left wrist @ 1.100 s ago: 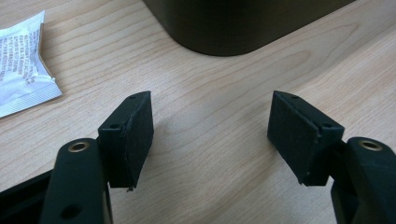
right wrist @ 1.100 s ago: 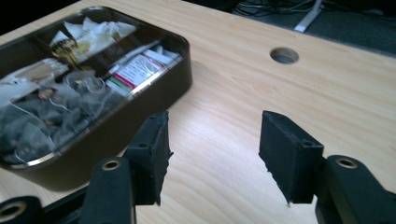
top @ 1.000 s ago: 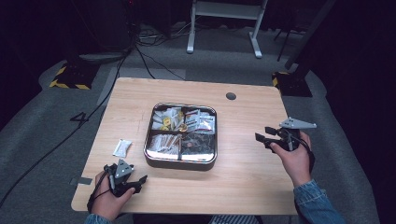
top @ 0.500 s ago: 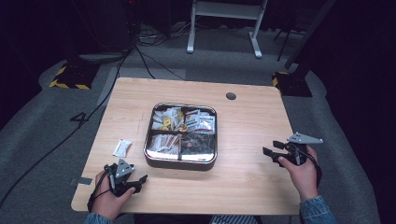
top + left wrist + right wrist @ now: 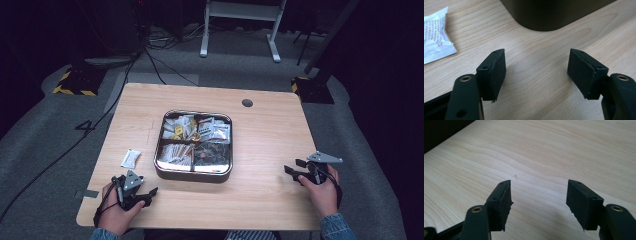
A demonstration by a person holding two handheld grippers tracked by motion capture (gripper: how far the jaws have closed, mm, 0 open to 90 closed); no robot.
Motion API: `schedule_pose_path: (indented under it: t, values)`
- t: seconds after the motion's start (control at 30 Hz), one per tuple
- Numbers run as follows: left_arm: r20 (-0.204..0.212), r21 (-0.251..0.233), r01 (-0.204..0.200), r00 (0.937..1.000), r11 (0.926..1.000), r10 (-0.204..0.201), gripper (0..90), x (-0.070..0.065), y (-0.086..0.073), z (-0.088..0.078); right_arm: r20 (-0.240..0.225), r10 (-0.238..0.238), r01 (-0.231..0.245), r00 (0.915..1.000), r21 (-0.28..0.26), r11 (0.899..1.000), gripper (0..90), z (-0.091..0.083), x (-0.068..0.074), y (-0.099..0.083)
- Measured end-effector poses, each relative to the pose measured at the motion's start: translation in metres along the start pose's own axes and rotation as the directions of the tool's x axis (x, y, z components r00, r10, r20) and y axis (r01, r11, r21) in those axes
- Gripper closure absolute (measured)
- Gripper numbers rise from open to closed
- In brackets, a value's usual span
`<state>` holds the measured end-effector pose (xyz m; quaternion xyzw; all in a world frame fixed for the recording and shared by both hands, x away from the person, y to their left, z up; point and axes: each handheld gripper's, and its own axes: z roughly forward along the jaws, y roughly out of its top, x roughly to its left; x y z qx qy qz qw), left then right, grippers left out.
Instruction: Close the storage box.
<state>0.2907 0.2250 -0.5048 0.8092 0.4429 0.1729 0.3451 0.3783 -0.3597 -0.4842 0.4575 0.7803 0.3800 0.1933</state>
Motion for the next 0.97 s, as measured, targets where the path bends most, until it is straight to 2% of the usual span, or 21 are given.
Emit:
schedule_pose_path:
  t: [0.13, 0.23, 0.4, 0.47, 0.53, 0.63, 0.97]
  values:
    - [0.000, 0.000, 0.000, 1.0000, 1.0000, 0.000, 31.5, 0.000, 0.000, 0.000, -0.008, -0.036, 0.036, 0.9993, 0.029, 0.999, 36.8, 0.007, 0.005, -0.004]
    - [0.000, 0.000, 0.000, 1.0000, 1.0000, 0.000, 31.5, 0.000, 0.000, 0.000, -0.026, -0.039, 0.040, 0.9989, 0.033, 0.999, 35.5, 0.010, 0.008, -0.005]
    - [0.000, 0.000, 0.000, 1.0000, 1.0000, 0.000, 31.5, 0.000, 0.000, 0.000, -0.026, -0.055, 0.056, 0.9982, 0.061, 0.997, 31.0, 0.015, 0.010, -0.008]
    - [0.000, 0.000, -0.001, 1.0000, 1.0000, 0.001, 31.5, 0.000, 0.000, 0.000, -0.019, -0.074, 0.074, 0.9971, 0.051, 0.996, 24.5, 0.018, 0.010, -0.010]
    - [0.000, 0.000, 0.000, 1.0000, 1.0000, 0.000, 31.5, 0.000, 0.000, 0.000, -0.012, -0.084, 0.085, 0.9964, 0.056, 0.995, 11.6, 0.022, 0.011, -0.009]
    - [-0.001, 0.000, -0.001, 1.0000, 1.0000, 0.001, 31.5, 0.000, 0.000, 0.000, -0.015, -0.087, 0.088, 0.9961, 0.073, 0.993, 5.5, 0.025, 0.012, -0.007]
    - [0.001, 0.000, -0.002, 1.0000, 1.0000, 0.002, 31.3, 0.000, 0.000, 0.000, -0.022, -0.085, 0.087, 0.9961, 0.079, 0.993, 4.0, 0.027, 0.012, -0.007]
